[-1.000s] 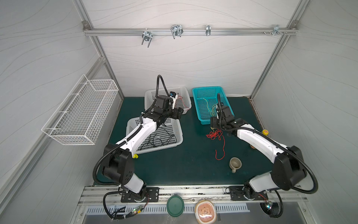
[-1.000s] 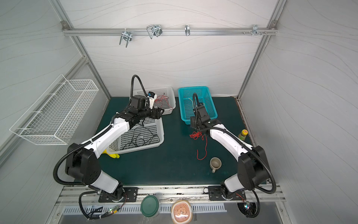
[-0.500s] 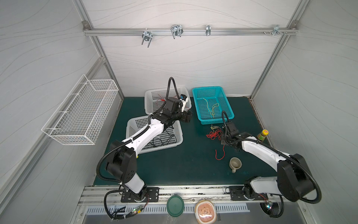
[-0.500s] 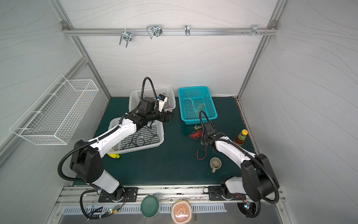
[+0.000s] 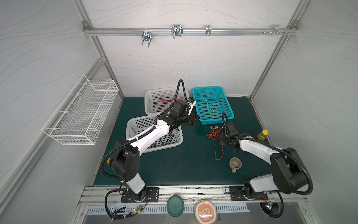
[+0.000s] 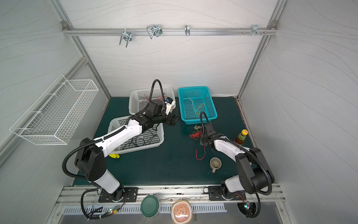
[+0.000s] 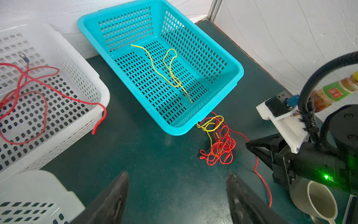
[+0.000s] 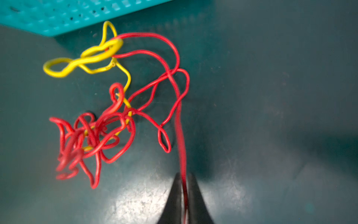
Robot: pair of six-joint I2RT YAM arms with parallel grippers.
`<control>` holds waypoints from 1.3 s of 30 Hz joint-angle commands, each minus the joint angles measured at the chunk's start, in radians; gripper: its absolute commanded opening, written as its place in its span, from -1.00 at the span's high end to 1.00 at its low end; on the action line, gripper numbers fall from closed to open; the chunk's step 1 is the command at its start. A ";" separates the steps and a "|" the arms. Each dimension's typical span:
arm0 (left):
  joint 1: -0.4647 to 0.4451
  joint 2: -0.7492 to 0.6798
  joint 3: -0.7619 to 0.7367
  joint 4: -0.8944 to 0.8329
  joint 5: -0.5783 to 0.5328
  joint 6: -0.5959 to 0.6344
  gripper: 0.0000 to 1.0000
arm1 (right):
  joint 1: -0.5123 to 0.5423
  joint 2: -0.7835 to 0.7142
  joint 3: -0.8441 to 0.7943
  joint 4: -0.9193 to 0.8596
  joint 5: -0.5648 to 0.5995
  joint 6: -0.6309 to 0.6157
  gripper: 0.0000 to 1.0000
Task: Untangle the cables
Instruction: 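Grasp a red wire from the tangle with the right gripper while left approaches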
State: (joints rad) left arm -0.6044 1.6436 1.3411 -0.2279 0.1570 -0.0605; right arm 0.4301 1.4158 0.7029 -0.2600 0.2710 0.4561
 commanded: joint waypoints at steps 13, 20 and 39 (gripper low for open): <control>-0.026 0.053 0.099 -0.044 0.004 0.020 -0.60 | 0.071 -0.241 0.042 -0.069 -0.076 -0.254 1.00; -0.030 0.073 0.112 -0.041 0.125 0.046 -0.61 | 0.102 -0.424 0.082 -0.105 -0.190 -0.383 1.00; -0.057 0.107 0.123 0.036 0.188 0.011 -0.62 | 0.102 -0.539 0.162 -0.026 -0.370 -0.425 1.00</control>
State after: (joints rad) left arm -0.6514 1.7367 1.4197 -0.2630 0.3153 -0.0387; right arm 0.5270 0.8883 0.8352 -0.3405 -0.0463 0.0513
